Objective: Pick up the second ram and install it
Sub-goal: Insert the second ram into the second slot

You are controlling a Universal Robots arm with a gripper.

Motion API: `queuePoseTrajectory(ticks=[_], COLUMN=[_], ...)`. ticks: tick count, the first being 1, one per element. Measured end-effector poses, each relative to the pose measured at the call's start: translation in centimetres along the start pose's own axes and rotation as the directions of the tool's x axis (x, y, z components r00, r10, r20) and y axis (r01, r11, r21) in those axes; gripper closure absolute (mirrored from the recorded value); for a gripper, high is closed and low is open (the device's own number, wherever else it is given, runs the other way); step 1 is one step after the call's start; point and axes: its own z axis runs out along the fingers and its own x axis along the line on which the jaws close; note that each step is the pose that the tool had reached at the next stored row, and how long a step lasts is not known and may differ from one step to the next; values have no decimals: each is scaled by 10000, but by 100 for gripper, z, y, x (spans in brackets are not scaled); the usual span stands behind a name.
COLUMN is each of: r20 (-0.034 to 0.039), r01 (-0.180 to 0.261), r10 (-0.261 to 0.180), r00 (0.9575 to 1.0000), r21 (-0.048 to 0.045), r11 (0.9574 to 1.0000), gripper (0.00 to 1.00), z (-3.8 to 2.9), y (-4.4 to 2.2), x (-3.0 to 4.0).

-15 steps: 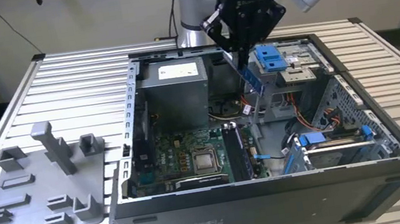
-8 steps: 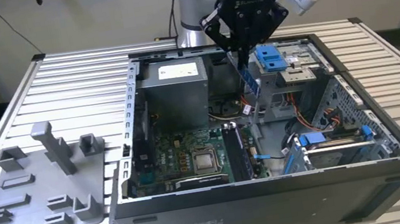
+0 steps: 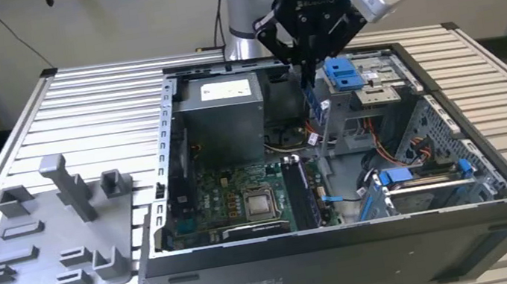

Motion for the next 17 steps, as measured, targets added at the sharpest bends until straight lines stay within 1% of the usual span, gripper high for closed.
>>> queuePoseTrajectory(ticks=[1,7,14,17], r20=[4,7,26,27], r01=[-114,-176,-660,-677], r10=[114,176,660,677], r00=[9999,9998,9978,9977], r21=[3,5,21,21], r11=[9999,9998,9978,9977], gripper=[86,86,86,86], z=[0,1,4,5], y=[0,0,0,0], x=[0,0,0,0])
